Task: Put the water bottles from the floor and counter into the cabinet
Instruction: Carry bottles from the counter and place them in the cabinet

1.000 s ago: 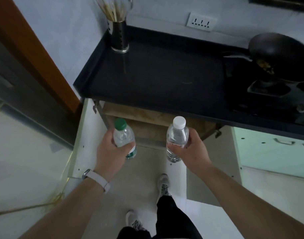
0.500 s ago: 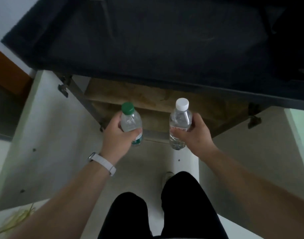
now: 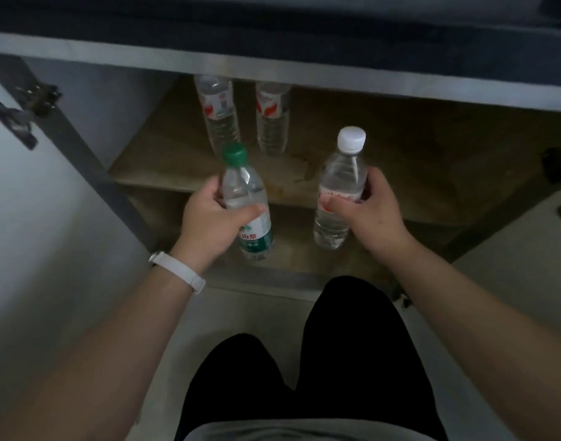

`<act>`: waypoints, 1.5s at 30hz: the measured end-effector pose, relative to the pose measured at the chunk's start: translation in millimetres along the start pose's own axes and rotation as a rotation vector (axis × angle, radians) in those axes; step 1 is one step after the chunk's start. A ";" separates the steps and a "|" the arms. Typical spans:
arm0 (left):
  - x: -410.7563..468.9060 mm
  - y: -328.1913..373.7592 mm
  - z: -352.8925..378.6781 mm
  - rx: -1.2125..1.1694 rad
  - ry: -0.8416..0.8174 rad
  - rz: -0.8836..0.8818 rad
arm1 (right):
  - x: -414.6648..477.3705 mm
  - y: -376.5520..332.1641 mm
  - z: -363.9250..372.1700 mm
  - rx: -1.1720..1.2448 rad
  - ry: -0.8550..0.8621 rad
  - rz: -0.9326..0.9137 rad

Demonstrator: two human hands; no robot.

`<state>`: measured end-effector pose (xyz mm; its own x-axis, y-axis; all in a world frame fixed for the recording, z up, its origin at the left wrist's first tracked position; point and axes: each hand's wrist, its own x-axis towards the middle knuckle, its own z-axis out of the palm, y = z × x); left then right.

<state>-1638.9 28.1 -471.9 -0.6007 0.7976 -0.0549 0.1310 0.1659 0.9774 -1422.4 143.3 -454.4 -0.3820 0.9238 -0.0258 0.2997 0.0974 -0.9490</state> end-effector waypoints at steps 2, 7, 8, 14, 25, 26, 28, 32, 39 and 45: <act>9.8 10.4 4.5 -0.021 0.018 0.056 | 7.1 -1.4 -3.1 0.016 0.037 -0.024; 37.4 40.7 13.5 -0.015 -0.016 0.153 | 27.9 -11.5 -11.7 0.037 0.118 -0.061; 44.5 44.7 15.4 -0.005 -0.030 0.171 | 33.2 -13.9 -12.9 0.031 0.135 -0.062; 94.9 55.2 28.4 0.004 -0.061 0.225 | 73.4 -22.1 -11.6 0.015 0.223 -0.035; 144.2 52.2 61.9 -0.002 -0.113 0.223 | 122.2 -15.6 7.2 -0.009 0.233 -0.031; 146.0 51.5 63.7 0.002 -0.120 0.223 | 123.1 -15.2 8.2 -0.004 0.233 -0.031; 149.2 49.1 66.3 0.023 -0.135 0.237 | 123.4 -15.3 10.0 0.008 0.235 -0.035; 150.4 42.5 68.9 0.038 -0.117 0.286 | 122.7 -15.8 12.0 0.001 0.221 -0.039; 148.1 42.4 67.5 0.111 -0.082 0.322 | 113.7 -14.6 6.8 -0.088 0.164 0.013; 122.7 38.8 57.7 0.172 -0.104 0.262 | 81.7 -14.5 -1.1 -0.183 0.217 -0.031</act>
<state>-1662.0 165.9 -452.5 -0.4461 0.8798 0.1643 0.4065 0.0356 0.9129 -1457.0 217.8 -442.5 -0.2029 0.9752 0.0887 0.4512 0.1735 -0.8754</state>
